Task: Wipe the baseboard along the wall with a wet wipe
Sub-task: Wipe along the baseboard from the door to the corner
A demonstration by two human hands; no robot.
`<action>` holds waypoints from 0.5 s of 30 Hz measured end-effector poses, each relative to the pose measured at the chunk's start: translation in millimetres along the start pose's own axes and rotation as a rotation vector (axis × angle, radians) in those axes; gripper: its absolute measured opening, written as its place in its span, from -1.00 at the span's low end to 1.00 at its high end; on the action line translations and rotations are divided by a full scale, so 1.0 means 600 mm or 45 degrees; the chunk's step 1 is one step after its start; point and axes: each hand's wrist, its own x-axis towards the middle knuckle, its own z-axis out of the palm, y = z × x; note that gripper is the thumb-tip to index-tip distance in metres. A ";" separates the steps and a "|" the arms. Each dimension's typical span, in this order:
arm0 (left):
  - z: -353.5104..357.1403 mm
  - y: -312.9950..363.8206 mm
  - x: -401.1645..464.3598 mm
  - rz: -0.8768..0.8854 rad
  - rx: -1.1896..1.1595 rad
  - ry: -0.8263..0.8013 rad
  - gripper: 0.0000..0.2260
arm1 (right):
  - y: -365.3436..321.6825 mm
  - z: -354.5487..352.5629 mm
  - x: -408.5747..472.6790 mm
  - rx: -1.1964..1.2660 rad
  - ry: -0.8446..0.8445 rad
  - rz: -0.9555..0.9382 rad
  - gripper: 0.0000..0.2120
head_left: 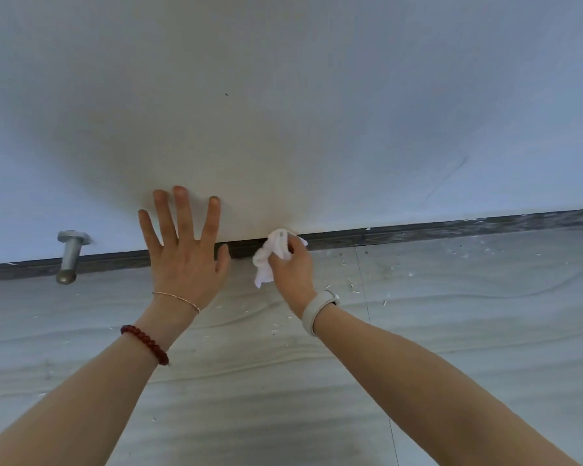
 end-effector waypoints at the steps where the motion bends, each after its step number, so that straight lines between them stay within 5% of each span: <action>1: 0.004 0.002 0.000 -0.012 -0.014 0.010 -0.28 | 0.011 -0.019 0.012 -0.020 0.080 0.011 -0.78; 7: 0.017 0.020 -0.001 -0.088 -0.080 0.029 -0.34 | 0.057 -0.197 0.047 0.014 0.853 0.041 -0.88; 15: 0.034 0.030 -0.002 -0.147 -0.146 0.076 -0.31 | 0.085 -0.091 0.053 -0.126 0.512 -0.074 -0.92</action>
